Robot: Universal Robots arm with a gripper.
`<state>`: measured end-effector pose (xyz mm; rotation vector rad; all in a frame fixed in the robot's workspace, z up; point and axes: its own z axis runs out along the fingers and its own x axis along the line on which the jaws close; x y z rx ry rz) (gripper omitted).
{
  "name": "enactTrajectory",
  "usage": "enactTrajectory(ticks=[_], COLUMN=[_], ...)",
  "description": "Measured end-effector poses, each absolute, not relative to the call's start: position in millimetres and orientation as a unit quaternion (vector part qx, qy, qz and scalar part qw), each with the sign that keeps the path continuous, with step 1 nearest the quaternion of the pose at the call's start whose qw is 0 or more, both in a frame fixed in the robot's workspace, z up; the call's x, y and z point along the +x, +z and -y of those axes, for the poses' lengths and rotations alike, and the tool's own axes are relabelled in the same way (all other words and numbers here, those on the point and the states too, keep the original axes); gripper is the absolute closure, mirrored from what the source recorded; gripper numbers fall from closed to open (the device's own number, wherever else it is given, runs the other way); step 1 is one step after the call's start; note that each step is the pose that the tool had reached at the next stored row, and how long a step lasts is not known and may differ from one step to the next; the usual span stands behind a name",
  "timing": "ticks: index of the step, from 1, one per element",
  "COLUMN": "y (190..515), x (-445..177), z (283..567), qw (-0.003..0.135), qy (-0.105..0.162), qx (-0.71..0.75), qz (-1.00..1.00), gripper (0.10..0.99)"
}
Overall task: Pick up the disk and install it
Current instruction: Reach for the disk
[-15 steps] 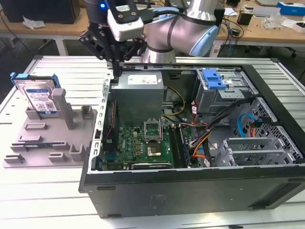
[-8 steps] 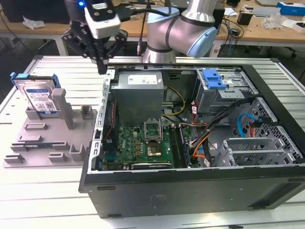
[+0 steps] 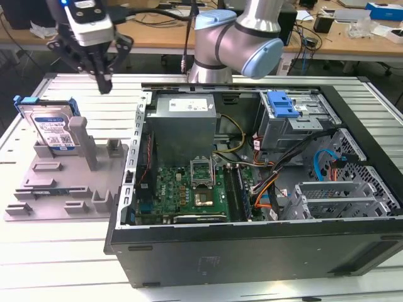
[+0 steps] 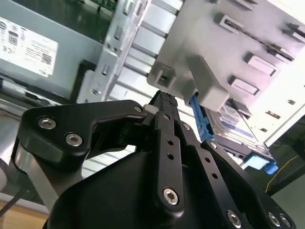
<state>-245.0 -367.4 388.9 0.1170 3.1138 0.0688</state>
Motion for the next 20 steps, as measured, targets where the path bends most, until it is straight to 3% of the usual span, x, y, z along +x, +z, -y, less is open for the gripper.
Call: enactTrajectory(ticks=[20], y=[378.2], x=[-346.3], z=[321.1], qw=[0.012], qy=[0.022], qx=[0.037], qz=[-0.999], gripper=[0.98])
